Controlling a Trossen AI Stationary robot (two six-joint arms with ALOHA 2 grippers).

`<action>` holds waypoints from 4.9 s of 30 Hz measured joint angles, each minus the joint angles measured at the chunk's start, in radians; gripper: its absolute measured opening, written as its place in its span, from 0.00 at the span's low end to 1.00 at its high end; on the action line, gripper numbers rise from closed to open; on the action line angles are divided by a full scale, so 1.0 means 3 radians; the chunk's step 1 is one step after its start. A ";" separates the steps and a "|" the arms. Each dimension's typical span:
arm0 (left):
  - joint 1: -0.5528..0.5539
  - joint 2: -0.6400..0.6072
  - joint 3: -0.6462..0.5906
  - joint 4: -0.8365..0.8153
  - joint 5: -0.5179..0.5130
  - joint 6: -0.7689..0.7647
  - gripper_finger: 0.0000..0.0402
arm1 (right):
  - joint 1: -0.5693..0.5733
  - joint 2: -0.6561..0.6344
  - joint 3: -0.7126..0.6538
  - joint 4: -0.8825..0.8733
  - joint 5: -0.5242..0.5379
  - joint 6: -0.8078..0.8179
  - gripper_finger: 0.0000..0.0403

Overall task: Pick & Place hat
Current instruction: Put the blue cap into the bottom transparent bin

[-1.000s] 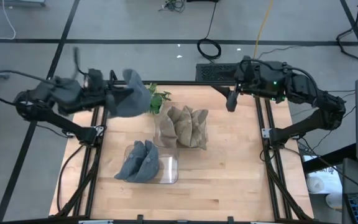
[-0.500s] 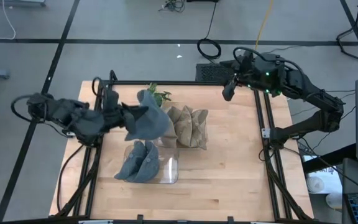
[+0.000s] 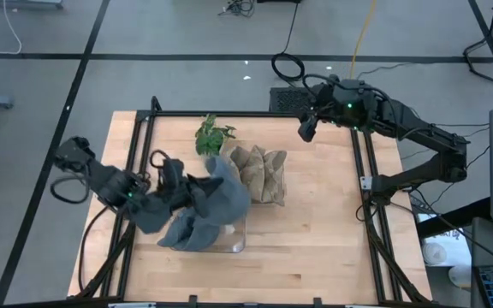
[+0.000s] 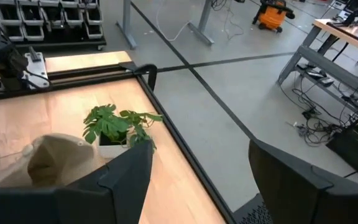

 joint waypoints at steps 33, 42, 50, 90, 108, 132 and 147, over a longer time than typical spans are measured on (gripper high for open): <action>-0.0301 0.0840 0.0003 -0.1353 0.0353 -0.2323 0.05 | 0.0001 -0.0005 -0.0025 0.0000 -0.0089 -0.0083 0.63; -0.0272 0.0991 0.0003 -0.1322 0.0312 -0.2438 0.05 | 0.0001 -0.0005 -0.0025 0.0022 -0.0089 -0.0079 0.63; -0.0247 0.1014 -0.0232 -0.1318 0.0449 -0.2644 0.05 | 0.0006 -0.0005 -0.0025 0.0026 -0.0092 -0.0044 0.63; 0.0366 0.0504 -0.0605 0.0522 0.1343 -0.0719 0.59 | 0.0008 -0.0005 -0.0025 0.0008 -0.0180 0.0005 0.63; 0.0374 0.0689 -0.0610 -0.0119 0.1987 -0.1383 0.02 | 0.0008 -0.0004 -0.0025 -0.0030 -0.0172 -0.0100 0.63; -0.0070 0.0646 -0.0609 -0.2004 0.2365 -0.2999 0.00 | 0.0008 -0.0003 -0.0051 0.0000 -0.0165 0.0011 0.63; -0.0049 0.0542 -0.0821 -0.2022 0.2221 -0.2872 0.02 | 0.0008 0.0000 -0.0659 0.0316 -0.0169 0.0012 0.63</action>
